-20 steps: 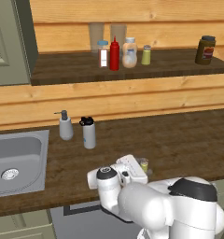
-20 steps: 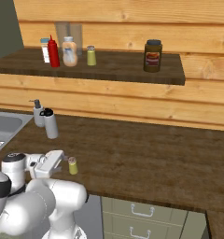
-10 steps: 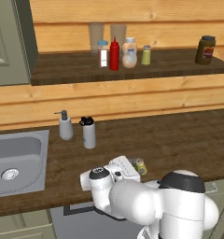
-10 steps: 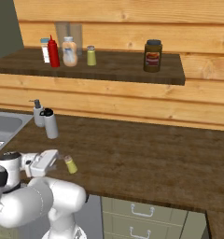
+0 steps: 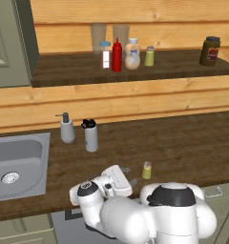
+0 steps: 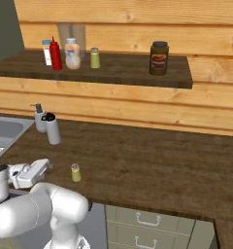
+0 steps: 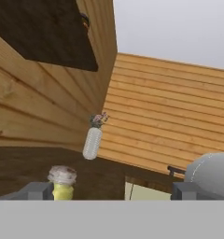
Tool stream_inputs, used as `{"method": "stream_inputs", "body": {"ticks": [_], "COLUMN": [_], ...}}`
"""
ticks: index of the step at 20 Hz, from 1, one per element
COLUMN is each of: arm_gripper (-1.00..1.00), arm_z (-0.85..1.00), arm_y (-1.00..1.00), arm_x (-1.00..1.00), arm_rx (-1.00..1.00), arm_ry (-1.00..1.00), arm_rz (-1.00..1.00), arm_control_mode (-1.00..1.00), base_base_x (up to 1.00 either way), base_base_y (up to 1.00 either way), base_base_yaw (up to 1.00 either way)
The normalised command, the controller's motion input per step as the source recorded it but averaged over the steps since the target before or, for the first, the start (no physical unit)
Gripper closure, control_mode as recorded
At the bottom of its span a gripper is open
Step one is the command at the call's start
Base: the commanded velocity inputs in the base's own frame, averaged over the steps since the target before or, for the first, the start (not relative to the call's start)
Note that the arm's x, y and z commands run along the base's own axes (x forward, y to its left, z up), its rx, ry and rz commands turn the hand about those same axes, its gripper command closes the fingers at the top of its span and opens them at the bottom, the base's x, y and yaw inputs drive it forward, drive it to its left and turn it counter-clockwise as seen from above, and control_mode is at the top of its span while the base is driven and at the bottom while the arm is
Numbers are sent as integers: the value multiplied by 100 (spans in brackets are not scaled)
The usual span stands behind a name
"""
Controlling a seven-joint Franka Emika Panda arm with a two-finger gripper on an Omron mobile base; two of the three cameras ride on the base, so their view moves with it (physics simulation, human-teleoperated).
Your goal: Put the shaker and condiment bottle from the counter next to their counterparts in the cabinet.
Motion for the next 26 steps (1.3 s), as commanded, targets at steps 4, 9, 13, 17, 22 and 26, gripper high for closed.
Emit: {"method": "stream_inputs", "body": {"ticks": [4, 9, 13, 17, 22, 26], "arm_gripper": [-100, -100, -100, -100, -100, -100], "arm_z": [-12, -11, -7, -9, -13, -23], "arm_y": [6, -3, -39, -43, -39, -63], "arm_x": [0, 6, 46, 36, 4, 0], "arm_rx": [0, 0, 7, 9, 7, 14], "arm_ry": [0, 0, 0, 0, 0, 0], "arm_rz": [0, 0, 4, 14, 10, 20], "arm_control_mode": [-100, -100, -100, -100, -100, -100], "base_base_x": [0, 0, 0, 0, 0, 0], "base_base_y": [0, 0, 0, 0, 0, 0], "base_base_yaw": [0, 0, 0, 0, 0, 0]}}
